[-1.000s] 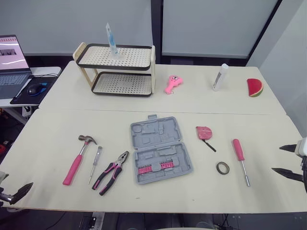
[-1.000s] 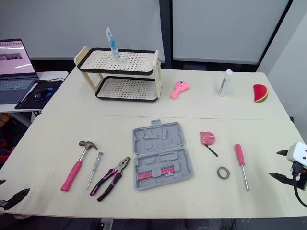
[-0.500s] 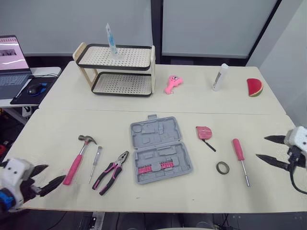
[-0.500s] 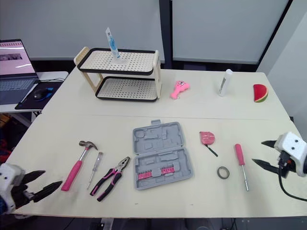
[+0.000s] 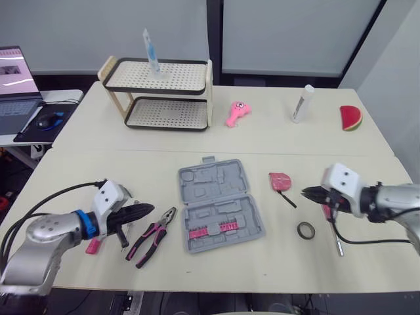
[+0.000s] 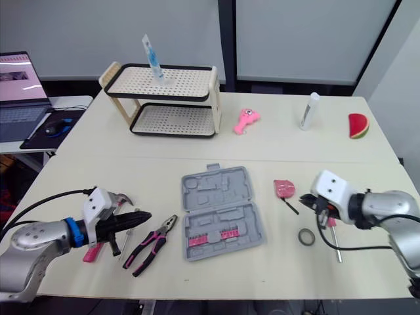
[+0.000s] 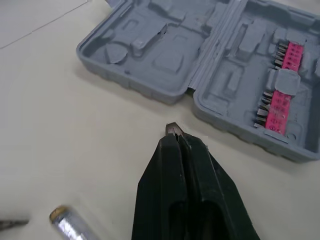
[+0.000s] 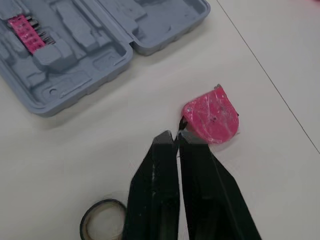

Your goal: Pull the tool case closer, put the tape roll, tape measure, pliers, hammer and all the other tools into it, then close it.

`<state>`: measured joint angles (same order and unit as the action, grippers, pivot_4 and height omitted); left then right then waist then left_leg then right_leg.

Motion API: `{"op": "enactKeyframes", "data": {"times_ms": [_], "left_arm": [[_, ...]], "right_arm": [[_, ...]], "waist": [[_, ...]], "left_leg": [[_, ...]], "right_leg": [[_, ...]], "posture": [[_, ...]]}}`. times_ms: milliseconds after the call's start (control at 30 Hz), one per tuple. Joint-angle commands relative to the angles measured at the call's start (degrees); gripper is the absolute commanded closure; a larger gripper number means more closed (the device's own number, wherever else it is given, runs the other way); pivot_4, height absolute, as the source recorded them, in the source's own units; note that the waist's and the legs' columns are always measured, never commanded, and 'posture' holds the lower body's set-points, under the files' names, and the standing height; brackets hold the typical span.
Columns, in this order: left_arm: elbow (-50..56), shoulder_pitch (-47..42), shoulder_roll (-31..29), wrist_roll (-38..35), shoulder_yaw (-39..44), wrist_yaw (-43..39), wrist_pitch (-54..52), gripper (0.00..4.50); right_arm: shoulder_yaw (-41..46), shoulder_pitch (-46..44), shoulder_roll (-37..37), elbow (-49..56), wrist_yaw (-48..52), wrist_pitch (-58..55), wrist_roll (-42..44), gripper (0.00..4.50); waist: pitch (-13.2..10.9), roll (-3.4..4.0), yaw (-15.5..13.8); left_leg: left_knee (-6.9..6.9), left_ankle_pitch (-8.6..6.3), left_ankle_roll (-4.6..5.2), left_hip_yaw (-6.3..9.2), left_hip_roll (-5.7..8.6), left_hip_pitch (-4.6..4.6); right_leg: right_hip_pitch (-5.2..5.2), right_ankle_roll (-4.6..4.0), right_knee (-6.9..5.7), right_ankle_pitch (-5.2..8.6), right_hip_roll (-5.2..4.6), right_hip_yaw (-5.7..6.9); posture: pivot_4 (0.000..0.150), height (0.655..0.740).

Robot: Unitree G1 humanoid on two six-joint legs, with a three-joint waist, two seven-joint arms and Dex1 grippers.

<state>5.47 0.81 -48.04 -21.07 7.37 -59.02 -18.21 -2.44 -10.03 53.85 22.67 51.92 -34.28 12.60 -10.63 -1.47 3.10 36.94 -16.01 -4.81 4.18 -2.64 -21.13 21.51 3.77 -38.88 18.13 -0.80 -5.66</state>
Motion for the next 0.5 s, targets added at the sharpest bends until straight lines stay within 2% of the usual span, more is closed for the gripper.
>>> {"op": "enactKeyframes", "data": {"times_ms": [33, 200, 500], "left_arm": [[-3.1, -4.8, 0.4, 3.4, -4.7, -1.3, 1.1, 4.5], [-7.9, -11.2, 1.4, 7.2, -10.2, -3.2, 2.8, 4.5], [-13.6, -17.0, 4.5, 12.8, -16.5, -3.5, 5.9, 4.5]], "right_arm": [[-6.3, -4.9, -2.6, -1.0, -2.2, -2.7, -3.7, 4.49], [-13.0, -9.9, -6.8, -5.0, -3.1, -3.7, -7.5, 4.49], [-19.0, -16.6, -13.8, -15.5, -3.7, -0.1, -12.6, 4.49]], "waist": [[0.0, 0.01, 0.0], [0.0, 0.03, -0.1], [0.0, 0.03, 0.0]], "left_leg": [[0.01, 0.0, 0.0, 0.0, 0.01, -0.02], [0.25, 0.03, 0.02, 0.13, 0.02, -0.84], [0.33, 0.03, 0.02, 0.14, 0.04, -0.79]], "right_leg": [[0.03, 0.0, -0.02, -0.01, 0.0, 0.0], [0.76, -0.04, -0.23, -0.07, -0.01, 0.16], [0.71, -0.03, -0.3, -0.07, 0.0, 0.16]], "posture": [[0.15, 0.735], [0.15, 0.735], [0.15, 0.735]]}}
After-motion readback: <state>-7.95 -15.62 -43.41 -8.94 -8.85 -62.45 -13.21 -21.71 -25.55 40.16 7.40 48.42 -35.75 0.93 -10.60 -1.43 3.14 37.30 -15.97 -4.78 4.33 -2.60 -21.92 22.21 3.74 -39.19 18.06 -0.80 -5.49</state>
